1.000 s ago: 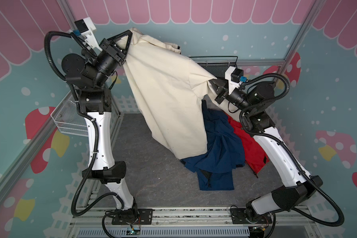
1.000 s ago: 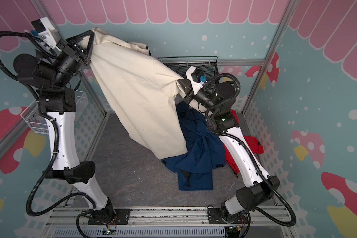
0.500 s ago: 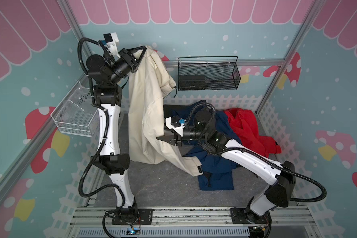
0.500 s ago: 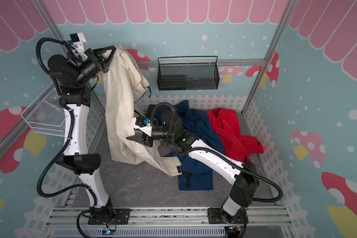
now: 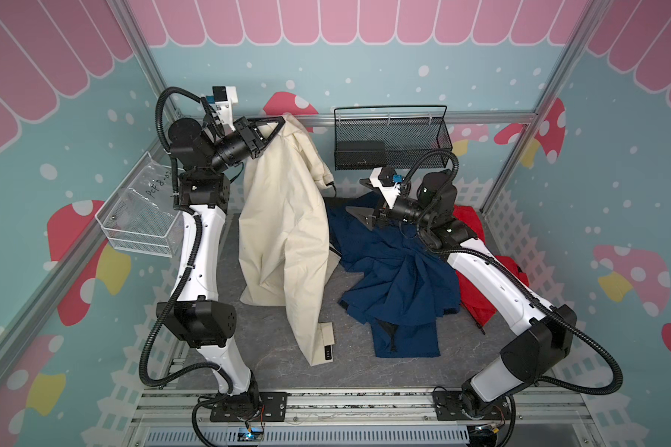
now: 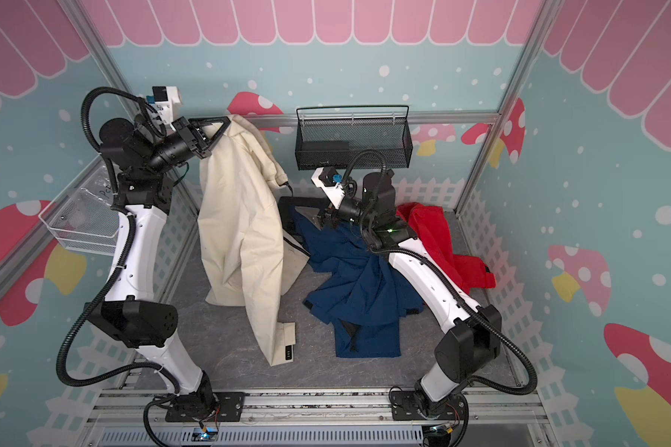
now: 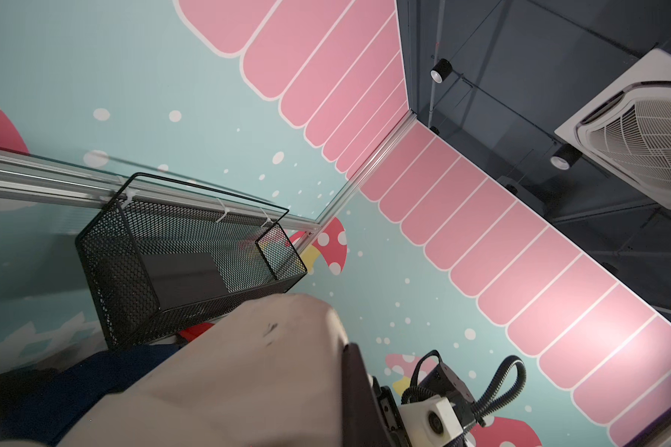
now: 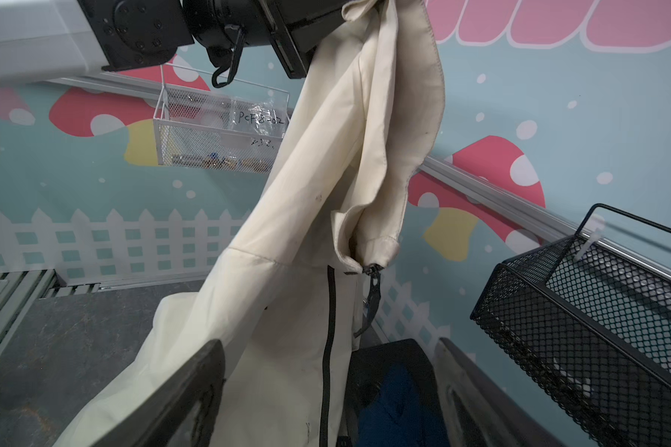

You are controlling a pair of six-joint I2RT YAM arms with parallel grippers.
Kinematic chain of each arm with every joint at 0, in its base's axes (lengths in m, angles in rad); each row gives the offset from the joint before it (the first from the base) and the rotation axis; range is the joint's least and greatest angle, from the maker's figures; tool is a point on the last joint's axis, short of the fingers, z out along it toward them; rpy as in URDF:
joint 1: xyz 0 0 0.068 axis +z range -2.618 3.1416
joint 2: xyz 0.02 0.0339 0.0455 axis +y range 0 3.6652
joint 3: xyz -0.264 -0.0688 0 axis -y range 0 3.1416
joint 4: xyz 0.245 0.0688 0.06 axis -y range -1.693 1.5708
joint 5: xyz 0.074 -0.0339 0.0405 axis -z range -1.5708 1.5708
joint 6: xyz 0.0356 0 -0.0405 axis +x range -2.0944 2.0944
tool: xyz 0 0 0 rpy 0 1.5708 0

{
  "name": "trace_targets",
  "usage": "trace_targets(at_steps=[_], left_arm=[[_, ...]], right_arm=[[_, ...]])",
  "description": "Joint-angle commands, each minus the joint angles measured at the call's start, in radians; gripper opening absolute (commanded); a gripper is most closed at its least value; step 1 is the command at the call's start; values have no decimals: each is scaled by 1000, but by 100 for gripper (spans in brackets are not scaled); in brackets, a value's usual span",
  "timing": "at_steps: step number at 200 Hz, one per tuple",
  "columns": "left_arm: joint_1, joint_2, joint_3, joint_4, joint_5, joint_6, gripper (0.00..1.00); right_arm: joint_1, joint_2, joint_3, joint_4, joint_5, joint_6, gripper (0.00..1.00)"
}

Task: Unzip the jacket
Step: Flatten out the jacket at the center of the board.

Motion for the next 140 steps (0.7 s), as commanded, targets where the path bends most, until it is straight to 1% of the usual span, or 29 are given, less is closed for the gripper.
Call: trace_targets(at_steps=[1, 19, 32, 47, 67, 77, 97, 105, 112, 120, 127, 136, 140], left_arm=[[-12, -35, -25, 153, 91, -39, 0], [-24, -38, -61, 199, 103, -58, 0], [-35, -34, -67, 202, 110, -56, 0], [-51, -25, -65, 203, 118, -56, 0], [-68, -13, -58, 202, 119, -57, 0], [-73, -5, -50, 198, 118, -57, 0], [-88, 8, -25, 185, 126, -57, 0], [-94, 16, -11, 177, 134, -56, 0], [-99, 21, -1, 171, 140, -56, 0], [-104, 26, 8, 166, 145, -56, 0], [-107, 26, 13, 159, 148, -53, 0], [-107, 26, 18, 133, 148, -37, 0], [-107, 25, 23, 103, 146, -21, 7]], right_arm=[[-26, 66, 111, -22, -108, 32, 84], [-24, 129, 193, -30, -167, 95, 80], [-21, 172, 242, -23, -152, 160, 80], [-20, 222, 301, -27, -141, 199, 80], [-14, 277, 390, -36, -145, 230, 80], [-9, 341, 443, -55, -150, 239, 81], [8, 417, 538, -89, -149, 250, 80], [11, 444, 570, -93, -146, 264, 78], [11, 466, 600, -91, -148, 280, 73], [11, 490, 632, -91, -157, 291, 62], [11, 507, 657, -91, -166, 302, 48], [11, 518, 683, -88, -170, 309, 25], [11, 519, 690, -86, -168, 310, 15]])
